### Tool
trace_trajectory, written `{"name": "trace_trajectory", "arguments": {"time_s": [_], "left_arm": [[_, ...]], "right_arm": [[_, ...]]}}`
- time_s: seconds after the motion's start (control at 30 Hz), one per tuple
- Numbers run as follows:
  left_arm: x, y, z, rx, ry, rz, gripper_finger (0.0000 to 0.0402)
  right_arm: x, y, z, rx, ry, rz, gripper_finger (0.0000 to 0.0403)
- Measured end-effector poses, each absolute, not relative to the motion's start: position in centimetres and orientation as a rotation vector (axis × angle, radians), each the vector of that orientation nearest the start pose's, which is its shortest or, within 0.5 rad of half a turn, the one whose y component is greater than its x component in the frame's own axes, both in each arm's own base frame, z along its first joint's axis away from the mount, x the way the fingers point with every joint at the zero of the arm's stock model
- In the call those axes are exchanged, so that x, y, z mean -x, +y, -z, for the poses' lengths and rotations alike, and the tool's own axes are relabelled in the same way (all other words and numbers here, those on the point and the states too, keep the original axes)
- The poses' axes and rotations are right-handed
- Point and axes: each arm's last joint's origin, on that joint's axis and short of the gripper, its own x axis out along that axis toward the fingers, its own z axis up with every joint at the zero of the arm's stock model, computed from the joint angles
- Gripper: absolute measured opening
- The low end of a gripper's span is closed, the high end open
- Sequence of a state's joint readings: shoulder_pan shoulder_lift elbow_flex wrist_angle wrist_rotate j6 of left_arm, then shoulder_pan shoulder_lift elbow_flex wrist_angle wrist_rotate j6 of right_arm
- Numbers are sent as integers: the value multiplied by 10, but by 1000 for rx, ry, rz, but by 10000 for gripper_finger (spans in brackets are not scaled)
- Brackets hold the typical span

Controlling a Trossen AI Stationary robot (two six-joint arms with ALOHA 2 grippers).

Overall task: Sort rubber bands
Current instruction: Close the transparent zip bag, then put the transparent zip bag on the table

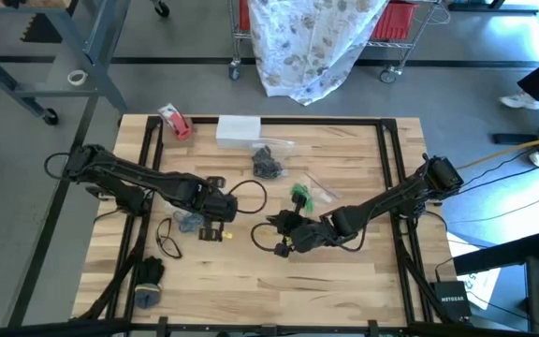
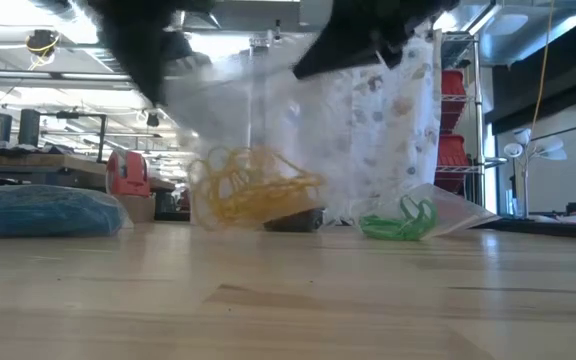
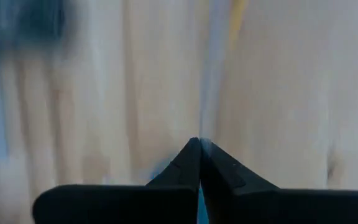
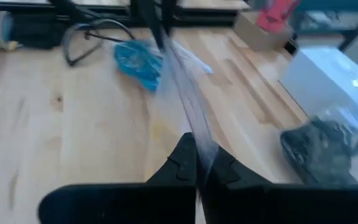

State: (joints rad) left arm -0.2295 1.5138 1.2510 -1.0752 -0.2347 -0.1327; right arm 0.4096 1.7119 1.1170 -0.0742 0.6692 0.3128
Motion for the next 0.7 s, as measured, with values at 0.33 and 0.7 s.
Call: {"name": "trace_trajectory", "arguments": {"time_s": [0.33,0.7], "left_arm": [[-235,-52,-291,-176,1290,-372,0],[-229,-73,-304,-238,1102,-389,0]], "right_arm": [[-330,99,-205,-145,644,631,0],[-316,55,-193,-184,889,785,69]]}}
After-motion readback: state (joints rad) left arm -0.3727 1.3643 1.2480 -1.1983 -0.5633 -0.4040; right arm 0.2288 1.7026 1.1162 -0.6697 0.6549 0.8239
